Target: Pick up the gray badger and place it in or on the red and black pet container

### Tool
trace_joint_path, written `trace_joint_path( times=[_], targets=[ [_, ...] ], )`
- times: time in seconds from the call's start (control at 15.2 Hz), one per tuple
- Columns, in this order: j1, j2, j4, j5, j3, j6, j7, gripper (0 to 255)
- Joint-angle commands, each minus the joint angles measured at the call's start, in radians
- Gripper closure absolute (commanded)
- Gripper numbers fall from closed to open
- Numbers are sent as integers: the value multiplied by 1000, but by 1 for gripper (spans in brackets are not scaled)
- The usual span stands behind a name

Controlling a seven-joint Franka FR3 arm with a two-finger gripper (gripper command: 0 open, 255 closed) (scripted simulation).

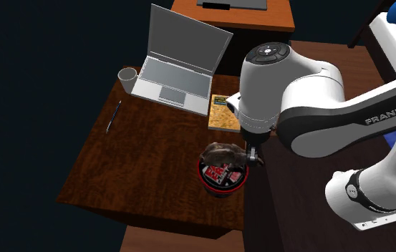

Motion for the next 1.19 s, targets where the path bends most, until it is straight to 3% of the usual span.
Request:
trace_joint_path(
  times=[0.0,0.53,0.59,0.92,1.12],
  targets=[
    [3,23,-10,7,-3,34,-7,255],
    [3,23,-10,7,-3,34,-7,255],
    [3,24,-8,8,-3,33,-7,0],
    [3,23,-10,7,-3,34,-7,0],
    [-8,-50,43,-16,3,-91,10,0]
  ],
)
